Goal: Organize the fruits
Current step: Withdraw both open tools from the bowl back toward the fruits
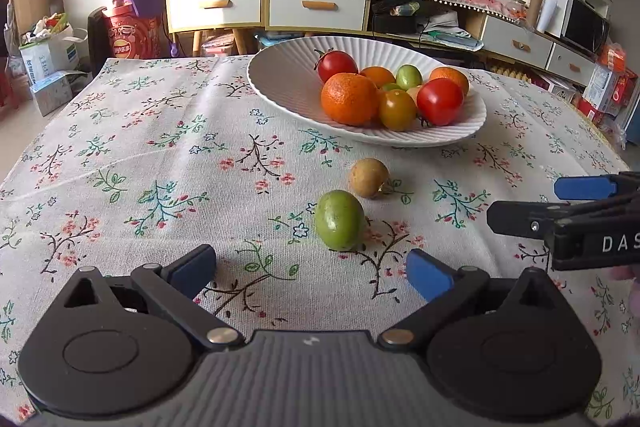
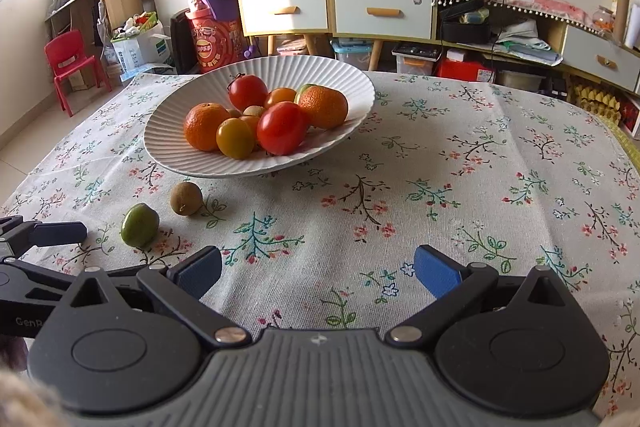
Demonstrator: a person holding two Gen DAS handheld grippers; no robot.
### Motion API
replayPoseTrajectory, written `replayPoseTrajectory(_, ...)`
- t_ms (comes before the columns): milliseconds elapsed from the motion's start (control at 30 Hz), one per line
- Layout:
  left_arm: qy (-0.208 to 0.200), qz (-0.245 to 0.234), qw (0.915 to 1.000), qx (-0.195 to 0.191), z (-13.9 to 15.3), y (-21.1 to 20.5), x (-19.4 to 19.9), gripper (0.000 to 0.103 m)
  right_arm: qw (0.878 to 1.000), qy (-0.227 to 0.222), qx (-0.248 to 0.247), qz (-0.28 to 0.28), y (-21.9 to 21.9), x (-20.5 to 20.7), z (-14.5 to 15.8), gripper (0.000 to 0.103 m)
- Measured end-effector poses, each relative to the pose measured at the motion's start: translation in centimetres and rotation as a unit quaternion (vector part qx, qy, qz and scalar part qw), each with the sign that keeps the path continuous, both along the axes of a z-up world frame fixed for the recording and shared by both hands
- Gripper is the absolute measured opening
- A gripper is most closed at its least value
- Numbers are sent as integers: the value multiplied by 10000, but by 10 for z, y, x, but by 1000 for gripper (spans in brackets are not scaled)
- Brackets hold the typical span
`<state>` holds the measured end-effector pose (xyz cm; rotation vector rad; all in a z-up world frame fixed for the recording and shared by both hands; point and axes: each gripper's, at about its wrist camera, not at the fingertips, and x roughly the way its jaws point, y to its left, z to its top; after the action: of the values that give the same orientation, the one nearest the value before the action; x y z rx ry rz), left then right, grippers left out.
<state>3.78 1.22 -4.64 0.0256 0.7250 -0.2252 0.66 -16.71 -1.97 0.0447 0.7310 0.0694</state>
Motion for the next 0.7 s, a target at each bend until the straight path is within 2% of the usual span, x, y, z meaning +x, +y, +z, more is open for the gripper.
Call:
replayPoseTrajectory(33,-43,0,10000,-58,0,0,0,103,10000,11,3,10,0,0,-1,102)
replayPoseTrajectory(133,-145,-64,9997,-158,1,-3,0,94,10000,19,-7,54,0,3,-2,102)
replayPoseTrajectory(333,-182,-224,9991,-326,4,-7,5,68,10000,50,7,73,0,6,-3,102)
replayPoseTrajectory(433,-190,-239,9990,-335,5,-7,5,51,10000,51,5,83,1,7,-4,102)
replayPoseTrajectory(500,-160,-217,9990,-346,6,-7,6,36,10000,51,14,84,1,7,-4,102)
replayPoseTrajectory(533,-131,-213,9991,-338,7,-6,6,33,10000,52,18,83,1,7,-4,102)
replayPoseTrajectory(700,-59,-194,9995,-251,12,-5,5,33,9999,-4,23,160,7,10,-3,102)
